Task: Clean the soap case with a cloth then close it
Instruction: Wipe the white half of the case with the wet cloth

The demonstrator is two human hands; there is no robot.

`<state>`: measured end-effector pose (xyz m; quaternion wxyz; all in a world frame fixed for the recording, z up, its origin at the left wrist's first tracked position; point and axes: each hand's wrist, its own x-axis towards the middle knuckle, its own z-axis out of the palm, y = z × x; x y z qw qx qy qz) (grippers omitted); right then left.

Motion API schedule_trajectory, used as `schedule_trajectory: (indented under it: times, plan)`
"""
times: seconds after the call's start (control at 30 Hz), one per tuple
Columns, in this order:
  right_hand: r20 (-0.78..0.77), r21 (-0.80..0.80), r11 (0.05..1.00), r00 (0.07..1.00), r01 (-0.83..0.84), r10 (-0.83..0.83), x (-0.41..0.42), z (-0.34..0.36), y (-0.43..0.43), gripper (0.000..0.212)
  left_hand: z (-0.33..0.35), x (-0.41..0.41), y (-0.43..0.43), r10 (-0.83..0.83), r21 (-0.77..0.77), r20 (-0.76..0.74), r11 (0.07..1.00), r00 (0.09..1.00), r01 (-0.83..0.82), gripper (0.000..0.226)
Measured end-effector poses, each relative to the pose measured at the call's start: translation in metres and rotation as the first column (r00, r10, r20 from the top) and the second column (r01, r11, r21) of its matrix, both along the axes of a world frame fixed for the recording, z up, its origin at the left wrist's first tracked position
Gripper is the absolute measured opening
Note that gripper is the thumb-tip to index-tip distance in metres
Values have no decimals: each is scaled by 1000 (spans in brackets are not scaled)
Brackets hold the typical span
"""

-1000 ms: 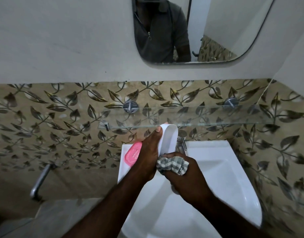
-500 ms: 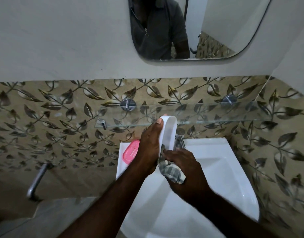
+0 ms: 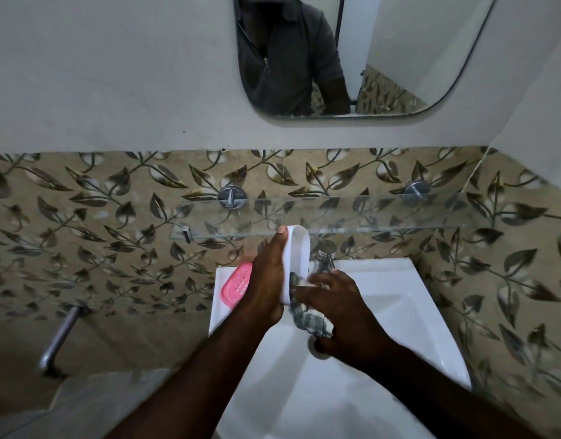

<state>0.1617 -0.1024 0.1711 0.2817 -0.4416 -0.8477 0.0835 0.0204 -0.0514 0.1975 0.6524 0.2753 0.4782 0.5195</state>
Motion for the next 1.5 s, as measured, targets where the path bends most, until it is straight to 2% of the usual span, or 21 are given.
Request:
schedule_trajectory:
  times: [0.07, 0.13, 0.17, 0.23, 0.3, 0.4, 0.47, 0.53, 0.63, 0.7, 0.73, 0.8, 0.83, 0.93, 0.97, 1.07, 1.13, 1.2, 1.33, 1.37, 1.5]
  plan:
    - [21, -141, 990, 1000, -12, 15, -1, 10, -8, 65, -2, -2, 0, 16, -12, -16, 1000, 1000, -16, 43]
    - [-23, -476, 879, 999, -36, 29, -3, 22, -15, 83, -8, -2, 1, 23, -7, -48, 1000, 999, -24, 56]
    - [-70, -545, 837, 998, -38, -1, -3, 23, -14, 84, -9, 0, 0, 25, -5, -64, 1000, 998, -26, 60]
    - [-127, -492, 871, 989, -2, -70, -7, 19, -9, 74, -6, 4, -2, 39, 2, -69, 999, 997, -39, 54]
    - [-87, -350, 934, 991, 68, -105, -16, 11, -9, 63, 0, 6, 0, 38, -14, -26, 999, 999, -38, 47]
    - [-104, -184, 978, 988, 93, -114, -20, -7, -8, 60, 7, 8, 1, 37, 2, -11, 999, 999, -37, 43]
    - [-217, -213, 964, 955, 157, -203, -24, -7, -7, 52, 5, 9, -2, 21, 38, -35, 999, 999, -20, 43]
    - [-365, -330, 922, 873, 204, -324, -29, 7, -8, 33, 2, 13, -8, 21, 116, -92, 993, 996, -10, 42]
    - [-549, -528, 849, 763, -1, -341, -32, 23, -15, 23, -3, 16, -11, 30, 238, -154, 971, 988, 7, 42]
    - [-584, -529, 846, 754, -72, -300, -33, 21, -21, 30, 3, 11, -9, 43, 231, -116, 973, 992, -16, 42]
    - [-547, -452, 892, 797, -23, -257, -32, 16, -24, 41, 4, 8, -7, 38, 190, -82, 982, 996, -21, 44]
    - [-404, -180, 979, 900, 98, -164, -25, 6, -22, 62, 7, 4, -3, 7, 88, -27, 996, 1000, -5, 42]
    - [-334, -53, 994, 936, 100, -112, -19, 0, -18, 68, 11, 4, -2, -15, 45, 9, 999, 1000, 14, 36]
    - [-109, 154, 985, 992, 78, -62, -7, 4, -4, 66, 16, 4, 0, -35, -2, 64, 999, 997, 35, 34]
    - [-93, 157, 984, 993, 81, -67, -6, 5, 0, 61, 17, 5, -1, -30, 16, 43, 999, 999, 29, 35]
    - [-299, -104, 985, 940, 136, -161, -21, 11, -7, 48, 11, 8, -2, 9, 84, -46, 996, 999, -5, 40]
    - [-369, -190, 970, 904, 154, -216, -30, 9, -14, 40, 11, 10, -5, 37, 131, -77, 991, 996, -27, 54]
    - [-310, -97, 987, 939, 127, -151, -29, 6, -17, 44, 10, 7, -4, 34, 147, -68, 989, 997, -24, 54]
    - [26, 107, 991, 996, 84, -87, -6, -8, 2, 56, 9, 3, -3, -2, 43, 2, 999, 1000, 2, 32]
    - [15, 93, 992, 996, 91, -92, -5, -10, 4, 56, 8, 3, -3, 3, 14, 14, 1000, 1000, -3, 33]
    - [-281, -105, 986, 947, 132, -157, -23, 2, -10, 40, 6, 2, -1, 18, 24, 43, 1000, 999, -19, 38]
